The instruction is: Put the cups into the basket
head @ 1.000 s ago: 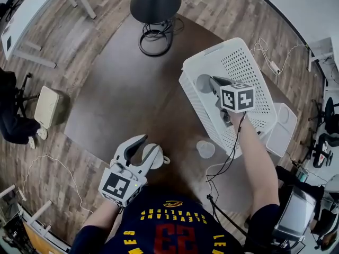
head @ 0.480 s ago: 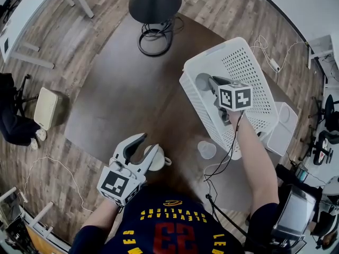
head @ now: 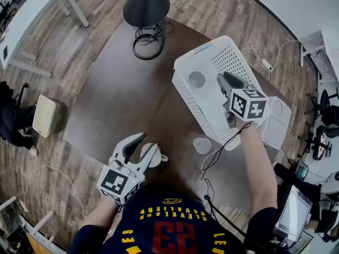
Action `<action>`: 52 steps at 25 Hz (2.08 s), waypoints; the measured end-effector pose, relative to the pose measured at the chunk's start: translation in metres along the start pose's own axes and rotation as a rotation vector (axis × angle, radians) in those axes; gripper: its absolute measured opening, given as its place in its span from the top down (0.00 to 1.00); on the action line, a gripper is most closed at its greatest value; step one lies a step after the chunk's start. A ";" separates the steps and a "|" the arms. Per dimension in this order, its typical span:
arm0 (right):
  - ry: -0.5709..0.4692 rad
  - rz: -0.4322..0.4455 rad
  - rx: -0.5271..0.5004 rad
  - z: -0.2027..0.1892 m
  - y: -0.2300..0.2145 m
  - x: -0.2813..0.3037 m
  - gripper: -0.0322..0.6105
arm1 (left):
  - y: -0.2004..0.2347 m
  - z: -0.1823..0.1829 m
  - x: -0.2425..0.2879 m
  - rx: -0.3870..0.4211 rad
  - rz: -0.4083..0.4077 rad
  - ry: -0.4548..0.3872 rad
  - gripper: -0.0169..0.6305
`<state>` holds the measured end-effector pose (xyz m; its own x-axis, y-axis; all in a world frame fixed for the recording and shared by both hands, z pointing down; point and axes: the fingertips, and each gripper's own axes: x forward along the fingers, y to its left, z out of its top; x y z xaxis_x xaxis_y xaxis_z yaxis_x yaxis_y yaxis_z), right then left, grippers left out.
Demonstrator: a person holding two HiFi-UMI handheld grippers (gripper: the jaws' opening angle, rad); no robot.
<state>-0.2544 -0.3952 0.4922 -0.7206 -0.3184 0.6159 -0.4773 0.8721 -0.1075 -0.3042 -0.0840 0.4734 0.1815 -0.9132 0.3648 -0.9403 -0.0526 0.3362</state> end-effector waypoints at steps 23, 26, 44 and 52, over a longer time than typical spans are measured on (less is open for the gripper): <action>-0.374 0.102 0.172 -0.129 0.107 -0.290 0.92 | -0.189 -0.024 -0.024 0.171 -0.058 -0.062 0.95; -0.383 0.105 0.161 -0.153 0.125 -0.312 0.92 | -0.215 -0.034 -0.029 0.198 -0.063 -0.064 0.95; -0.429 0.129 0.062 -0.218 0.160 -0.372 0.92 | -0.307 -0.065 -0.039 0.184 -0.092 -0.116 0.95; -0.424 0.126 0.057 -0.224 0.152 -0.380 0.92 | -0.323 -0.062 -0.032 0.205 -0.105 -0.129 0.95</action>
<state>0.0600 -0.0587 0.4168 -0.9119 -0.3453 0.2218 -0.3907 0.8958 -0.2116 0.0115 -0.0125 0.4074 0.2550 -0.9418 0.2191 -0.9594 -0.2182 0.1785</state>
